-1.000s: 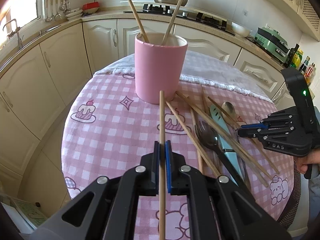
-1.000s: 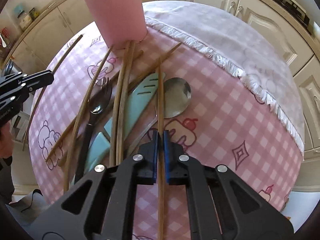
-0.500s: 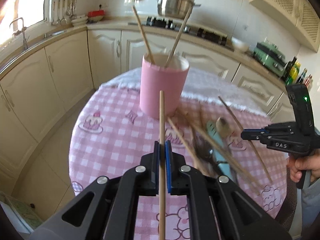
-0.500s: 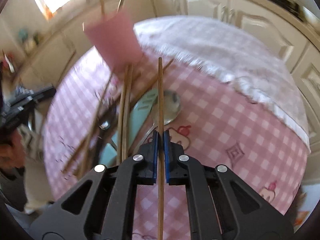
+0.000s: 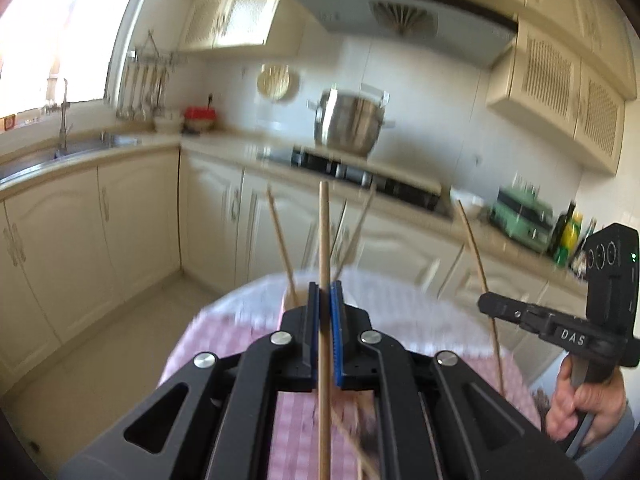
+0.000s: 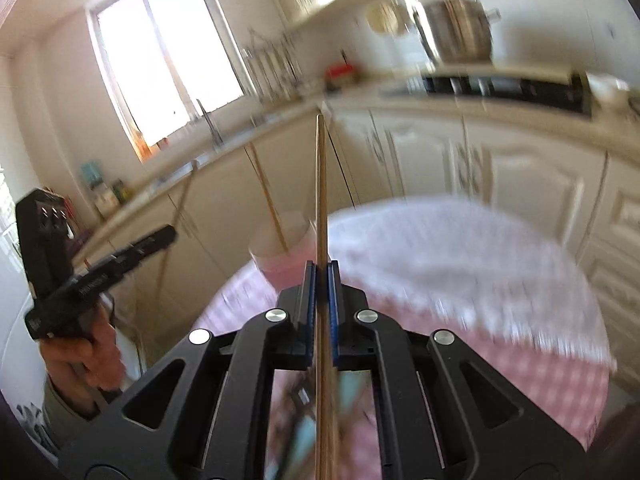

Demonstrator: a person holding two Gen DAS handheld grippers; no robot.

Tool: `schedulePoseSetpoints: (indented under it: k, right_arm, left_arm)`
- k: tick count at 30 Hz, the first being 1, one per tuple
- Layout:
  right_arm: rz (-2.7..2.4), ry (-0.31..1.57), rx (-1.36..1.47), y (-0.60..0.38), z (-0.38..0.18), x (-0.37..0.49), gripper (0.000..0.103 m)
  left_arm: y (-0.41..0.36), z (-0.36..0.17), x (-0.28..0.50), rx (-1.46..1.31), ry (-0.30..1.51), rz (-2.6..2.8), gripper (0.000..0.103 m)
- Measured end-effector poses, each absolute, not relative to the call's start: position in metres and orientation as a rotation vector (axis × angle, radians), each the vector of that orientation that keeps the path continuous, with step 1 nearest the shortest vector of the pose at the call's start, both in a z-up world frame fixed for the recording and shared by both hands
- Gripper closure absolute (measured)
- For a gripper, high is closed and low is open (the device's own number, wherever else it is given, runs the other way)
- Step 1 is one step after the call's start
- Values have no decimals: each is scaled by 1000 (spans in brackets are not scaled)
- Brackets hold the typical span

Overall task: Organize utensils
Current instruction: 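Lift the chopstick with the right tool and carry it over the pink cup, then lower the chopstick into the pink cup and open the right tool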

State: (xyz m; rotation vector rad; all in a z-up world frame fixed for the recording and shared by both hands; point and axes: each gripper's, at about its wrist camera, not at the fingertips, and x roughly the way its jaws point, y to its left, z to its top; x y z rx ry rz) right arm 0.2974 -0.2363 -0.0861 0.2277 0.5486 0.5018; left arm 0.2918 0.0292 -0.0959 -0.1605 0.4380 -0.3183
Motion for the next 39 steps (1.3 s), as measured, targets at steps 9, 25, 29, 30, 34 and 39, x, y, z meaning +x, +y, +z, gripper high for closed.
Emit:
schedulePoseSetpoints:
  k: [9, 25, 29, 30, 34, 39]
  right_arm:
    - [520, 361, 240, -186, -39, 358, 97]
    - [447, 301, 298, -167, -73, 412, 97]
    - [439, 326, 302, -166, -90, 418, 97]
    - [440, 336, 298, -166, -94, 419, 97]
    - [442, 366, 289, -166, -103, 417, 96]
    - [431, 378, 281, -171, -101, 409, 96]
  left_arm:
    - [16, -50, 344, -228, 235, -318, 98]
    - [1, -82, 417, -282, 210, -275, 98]
    - [0, -98, 427, -256, 248, -254, 98]
    - [0, -101, 428, -252, 255, -253, 98]
    - [0, -107, 429, -235, 271, -247, 98]
    - [-1, -107, 424, -208, 276, -245, 85]
